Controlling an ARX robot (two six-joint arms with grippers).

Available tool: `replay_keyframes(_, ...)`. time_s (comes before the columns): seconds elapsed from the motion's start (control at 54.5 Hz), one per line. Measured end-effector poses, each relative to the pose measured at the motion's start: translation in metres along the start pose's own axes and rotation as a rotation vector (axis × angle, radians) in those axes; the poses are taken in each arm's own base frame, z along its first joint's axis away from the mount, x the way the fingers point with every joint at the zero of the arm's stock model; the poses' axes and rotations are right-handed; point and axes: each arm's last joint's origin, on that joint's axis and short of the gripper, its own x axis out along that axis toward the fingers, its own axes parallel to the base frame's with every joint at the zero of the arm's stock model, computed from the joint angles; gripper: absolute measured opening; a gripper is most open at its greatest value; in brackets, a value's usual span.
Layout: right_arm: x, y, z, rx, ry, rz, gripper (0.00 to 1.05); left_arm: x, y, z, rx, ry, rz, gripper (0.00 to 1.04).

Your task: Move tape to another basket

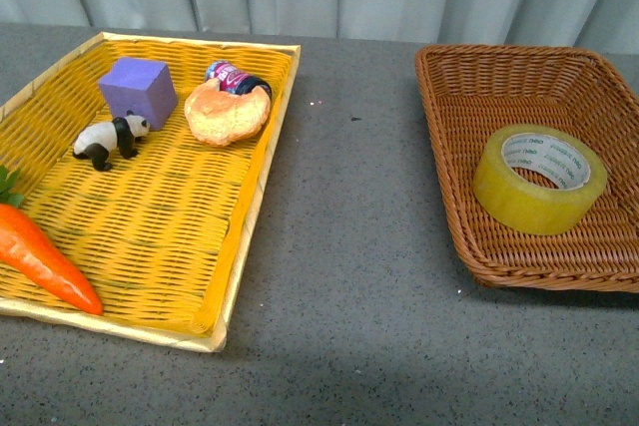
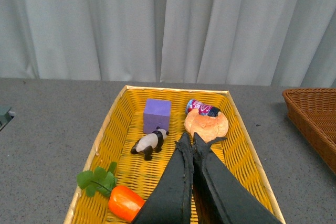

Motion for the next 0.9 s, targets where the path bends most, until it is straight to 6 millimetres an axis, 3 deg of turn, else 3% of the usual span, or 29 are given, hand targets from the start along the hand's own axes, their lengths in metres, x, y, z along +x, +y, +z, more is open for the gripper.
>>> replay_keyframes(0.312,-0.011,0.000,-0.003,0.000,0.008,0.000,0.01,0.000,0.000,0.000,0.000,-0.002,0.000,0.04)
replay_keyframes(0.348,-0.011,0.000,-0.003,-0.001,0.008,0.000,0.02,0.000,0.000,0.000,0.000,-0.002,0.000,0.08)
replay_keyframes(0.807,-0.011,0.000,-0.003,0.000,0.007,0.000,0.84,0.000,0.000,0.000,0.000,-0.002,0.000,0.92)
replay_keyframes(0.862,-0.011,0.000,-0.003,0.000,0.007,0.000,0.93,0.000,0.000,0.000,0.001,-0.002,0.000,1.00)
replay_keyframes(0.899,-0.011,0.000,-0.003,0.001,0.007,0.000,0.98,0.000,0.000,0.000,0.002,-0.002,0.000,0.99)
